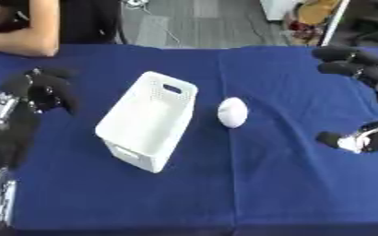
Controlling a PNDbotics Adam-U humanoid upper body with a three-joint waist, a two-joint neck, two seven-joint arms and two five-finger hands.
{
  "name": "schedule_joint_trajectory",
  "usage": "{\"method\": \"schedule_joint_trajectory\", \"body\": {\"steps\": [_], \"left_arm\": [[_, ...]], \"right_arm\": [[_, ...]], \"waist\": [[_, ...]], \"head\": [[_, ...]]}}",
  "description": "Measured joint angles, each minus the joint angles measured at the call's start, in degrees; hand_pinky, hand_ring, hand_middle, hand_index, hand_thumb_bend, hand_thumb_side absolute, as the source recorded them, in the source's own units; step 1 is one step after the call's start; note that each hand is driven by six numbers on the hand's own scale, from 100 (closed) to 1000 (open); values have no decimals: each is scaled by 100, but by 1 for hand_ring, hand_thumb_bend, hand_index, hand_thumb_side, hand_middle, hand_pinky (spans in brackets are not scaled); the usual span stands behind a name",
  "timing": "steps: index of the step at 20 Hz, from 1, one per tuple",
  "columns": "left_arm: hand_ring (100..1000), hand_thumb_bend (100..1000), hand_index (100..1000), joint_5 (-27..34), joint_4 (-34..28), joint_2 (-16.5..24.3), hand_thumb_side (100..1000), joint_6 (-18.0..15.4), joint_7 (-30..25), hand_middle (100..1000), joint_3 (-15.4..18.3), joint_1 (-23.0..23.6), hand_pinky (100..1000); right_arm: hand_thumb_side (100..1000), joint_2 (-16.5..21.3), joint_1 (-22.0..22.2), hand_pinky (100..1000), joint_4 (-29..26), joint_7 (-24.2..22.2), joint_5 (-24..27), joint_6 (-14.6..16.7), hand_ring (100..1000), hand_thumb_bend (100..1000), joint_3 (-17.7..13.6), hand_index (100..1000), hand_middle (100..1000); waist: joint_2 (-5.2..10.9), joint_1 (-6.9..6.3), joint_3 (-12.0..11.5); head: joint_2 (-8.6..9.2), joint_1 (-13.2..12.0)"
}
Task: Pick up objects on the table and place them in the box.
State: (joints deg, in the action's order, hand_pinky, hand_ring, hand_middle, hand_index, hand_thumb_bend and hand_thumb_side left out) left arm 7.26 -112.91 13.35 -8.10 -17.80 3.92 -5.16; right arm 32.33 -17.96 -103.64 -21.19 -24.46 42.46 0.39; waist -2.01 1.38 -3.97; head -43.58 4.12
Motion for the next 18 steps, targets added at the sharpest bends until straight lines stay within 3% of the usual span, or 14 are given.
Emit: {"method": "schedule_joint_trajectory", "body": {"steps": [9, 18], "left_arm": [[497, 100, 671, 0, 37, 0, 951, -19, -53, 717, -41, 7, 461], [496, 100, 671, -3, 71, 0, 951, -50, -104, 720, -69, 7, 461]], "right_arm": [[456, -123, -1234, 864, 1280, -122, -6, -122, 970, 510, 616, 933, 938], [452, -447, -1630, 866, 2216, -322, -69, -322, 968, 508, 756, 928, 931]], "waist": [[7, -37, -40], [5, -63, -71]], "head": [[-4, 86], [-23, 95]]}}
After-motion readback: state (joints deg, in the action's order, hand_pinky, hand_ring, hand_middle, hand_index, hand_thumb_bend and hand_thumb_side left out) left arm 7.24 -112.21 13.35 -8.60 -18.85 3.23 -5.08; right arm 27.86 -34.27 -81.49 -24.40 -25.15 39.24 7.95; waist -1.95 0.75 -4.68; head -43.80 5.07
